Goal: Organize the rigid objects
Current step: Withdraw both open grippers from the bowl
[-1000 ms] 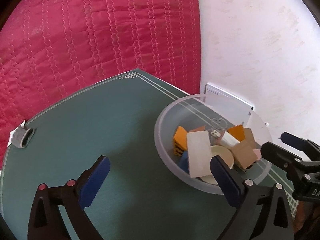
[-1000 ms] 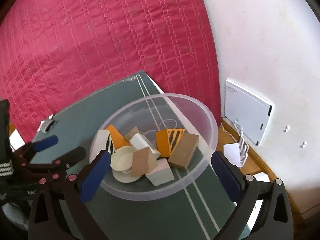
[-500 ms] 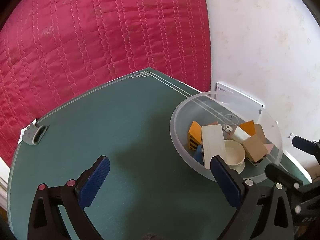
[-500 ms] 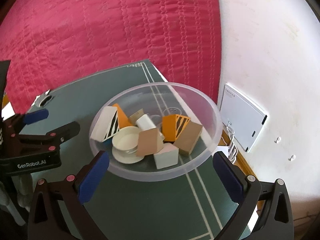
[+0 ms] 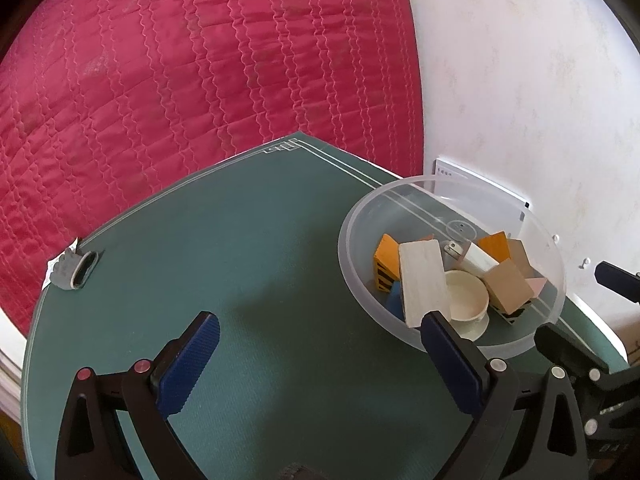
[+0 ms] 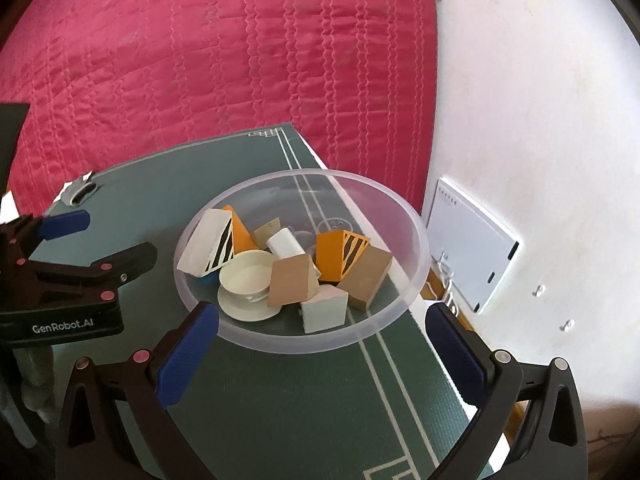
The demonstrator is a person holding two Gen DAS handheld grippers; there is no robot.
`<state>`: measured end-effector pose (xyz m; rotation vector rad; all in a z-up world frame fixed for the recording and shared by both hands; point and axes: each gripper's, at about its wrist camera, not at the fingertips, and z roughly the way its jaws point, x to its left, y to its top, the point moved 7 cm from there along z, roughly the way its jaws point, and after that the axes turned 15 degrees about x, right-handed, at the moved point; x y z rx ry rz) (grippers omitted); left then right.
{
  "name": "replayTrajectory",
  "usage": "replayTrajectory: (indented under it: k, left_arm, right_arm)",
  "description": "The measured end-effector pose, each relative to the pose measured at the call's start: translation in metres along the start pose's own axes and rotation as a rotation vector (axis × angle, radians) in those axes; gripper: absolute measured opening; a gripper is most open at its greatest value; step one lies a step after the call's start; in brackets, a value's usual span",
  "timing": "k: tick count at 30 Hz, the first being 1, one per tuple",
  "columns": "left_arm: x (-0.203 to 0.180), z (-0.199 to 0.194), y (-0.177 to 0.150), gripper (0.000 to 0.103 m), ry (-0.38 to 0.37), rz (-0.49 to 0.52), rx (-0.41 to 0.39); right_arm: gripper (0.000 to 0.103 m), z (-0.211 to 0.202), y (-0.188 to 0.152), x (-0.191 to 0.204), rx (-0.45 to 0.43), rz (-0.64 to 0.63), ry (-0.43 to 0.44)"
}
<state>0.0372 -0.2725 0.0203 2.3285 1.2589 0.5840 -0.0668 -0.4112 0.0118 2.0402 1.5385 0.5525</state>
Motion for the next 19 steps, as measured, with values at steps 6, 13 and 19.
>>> replayTrajectory:
  k: [6,13,19]
  left_arm:
    - [-0.007,-0.001,-0.001,0.102,0.001,0.025,0.002]
    - [-0.015,-0.002,-0.003,0.102,0.000,0.053,-0.011]
    - [-0.012,0.001,-0.006,0.102,-0.002,0.046,0.004]
  right_arm:
    - [0.103,0.003,-0.001,0.002,0.007,-0.016,-0.009]
    - [0.103,0.005,-0.001,0.001,0.013,-0.008,-0.008]
    - [0.103,0.008,-0.001,0.002,0.020,-0.016,-0.005]
